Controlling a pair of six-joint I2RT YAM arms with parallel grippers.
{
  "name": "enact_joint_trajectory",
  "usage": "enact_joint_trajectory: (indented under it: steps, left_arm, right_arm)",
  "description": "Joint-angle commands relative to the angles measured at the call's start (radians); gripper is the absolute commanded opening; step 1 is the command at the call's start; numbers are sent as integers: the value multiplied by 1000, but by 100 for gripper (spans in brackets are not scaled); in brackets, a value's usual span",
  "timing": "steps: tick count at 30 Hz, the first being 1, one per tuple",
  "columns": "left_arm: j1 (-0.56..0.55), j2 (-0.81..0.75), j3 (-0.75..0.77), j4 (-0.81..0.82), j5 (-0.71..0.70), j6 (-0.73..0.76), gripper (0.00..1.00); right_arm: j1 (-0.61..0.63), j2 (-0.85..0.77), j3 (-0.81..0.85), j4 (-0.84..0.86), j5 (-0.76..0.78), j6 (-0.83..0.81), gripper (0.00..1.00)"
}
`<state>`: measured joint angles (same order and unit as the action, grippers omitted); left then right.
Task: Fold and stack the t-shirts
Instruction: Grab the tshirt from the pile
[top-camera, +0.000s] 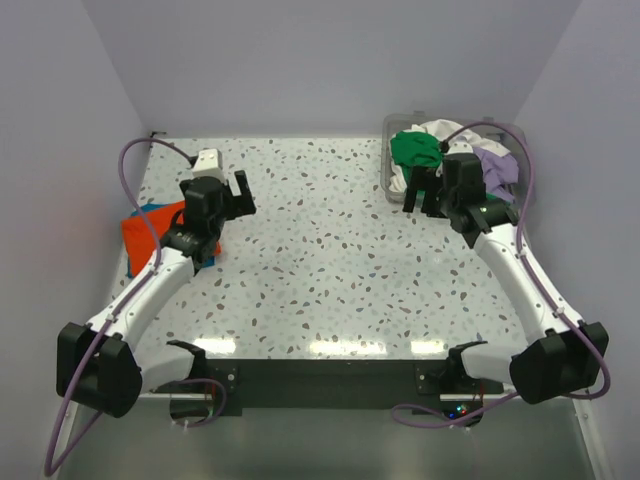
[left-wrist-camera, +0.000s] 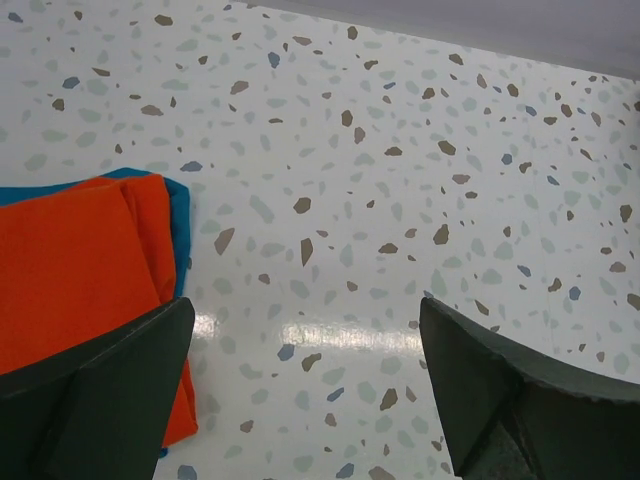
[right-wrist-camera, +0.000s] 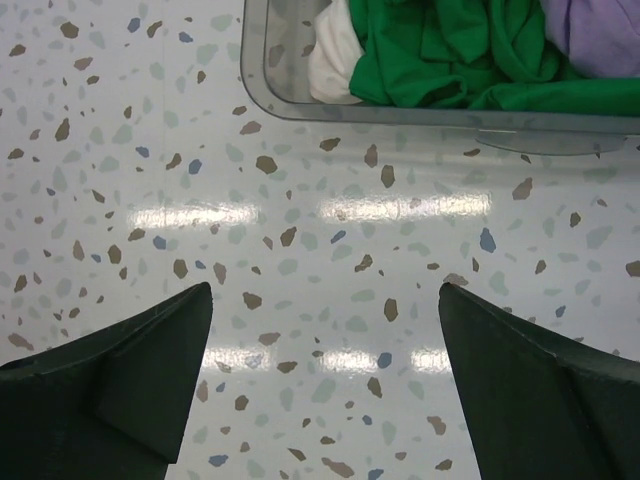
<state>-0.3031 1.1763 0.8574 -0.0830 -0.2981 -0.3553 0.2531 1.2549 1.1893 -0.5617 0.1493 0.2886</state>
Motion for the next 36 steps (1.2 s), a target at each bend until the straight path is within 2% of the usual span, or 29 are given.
enact_joint_trajectory:
  steps: [1,12,19,23,32,36]
  left_arm:
    - [7,11,51,51,-58,27,100]
    - [7,0,43,12,-64,24,100]
    - [7,-9,19,26,-10,68,100]
    - [7,0,26,45,4,79,100]
    - [6,29,66,43,2,95,100]
    - [7,20,57,31,-16,72,100]
  right_arm:
    - [-2,-32,27,-36,45,9,99]
    - [-11,142,231,-103,184,-42,99]
    - [-60,377,406,-41,130,-31,99]
    - [-86,568,568,-40,108,-23,99]
    - [-98,909,874,-130,249,4,99]
    - [-101,1007,920,-138,285,18,99]
